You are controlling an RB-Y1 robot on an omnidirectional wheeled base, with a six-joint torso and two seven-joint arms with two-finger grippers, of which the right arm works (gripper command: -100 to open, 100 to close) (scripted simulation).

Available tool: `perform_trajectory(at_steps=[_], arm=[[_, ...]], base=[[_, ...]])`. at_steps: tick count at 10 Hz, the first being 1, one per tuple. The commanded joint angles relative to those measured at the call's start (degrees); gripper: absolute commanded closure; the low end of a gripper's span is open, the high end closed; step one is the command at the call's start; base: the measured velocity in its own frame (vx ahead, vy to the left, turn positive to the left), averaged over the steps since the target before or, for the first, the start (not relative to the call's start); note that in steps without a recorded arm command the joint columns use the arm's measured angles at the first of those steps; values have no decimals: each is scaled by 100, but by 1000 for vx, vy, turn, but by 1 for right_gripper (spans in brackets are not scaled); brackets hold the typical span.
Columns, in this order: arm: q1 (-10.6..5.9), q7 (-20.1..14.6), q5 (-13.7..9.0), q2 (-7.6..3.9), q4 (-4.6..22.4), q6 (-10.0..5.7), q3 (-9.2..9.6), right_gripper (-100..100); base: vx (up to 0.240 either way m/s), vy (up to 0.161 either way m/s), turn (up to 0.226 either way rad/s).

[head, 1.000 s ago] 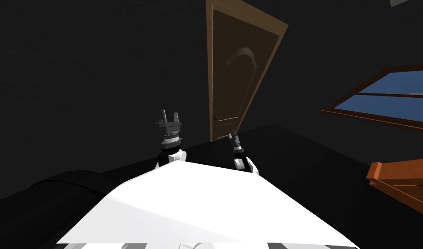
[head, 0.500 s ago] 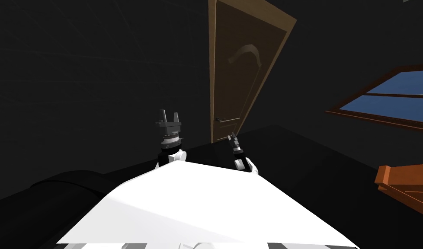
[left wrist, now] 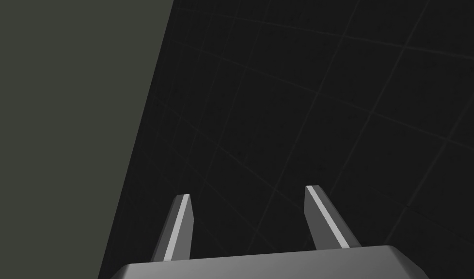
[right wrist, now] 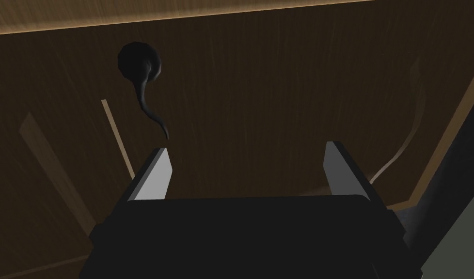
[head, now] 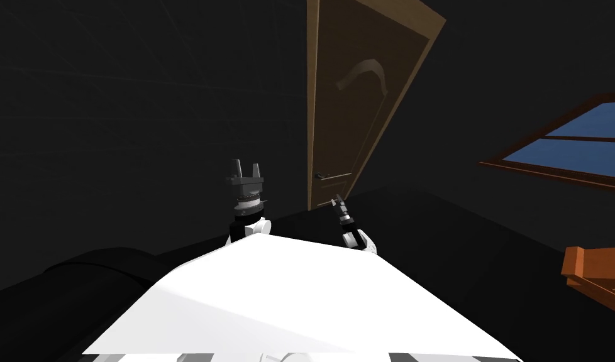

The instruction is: Pull the door open

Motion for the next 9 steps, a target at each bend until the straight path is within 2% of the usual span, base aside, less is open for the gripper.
perform_trajectory(at_steps=[1, 5, 6, 9], arm=[[-107, -71, -38, -78, 240, -72, 81, -100], [-363, -221, -124, -247, 852, -269, 271, -100], [-363, -221, -124, -247, 852, -269, 271, -100], [-550, -331, -186, -370, 1296, -412, 409, -100]], base=[[91, 58, 3], [96, 43, 4], [60, 33, 1], [78, 41, 4]])
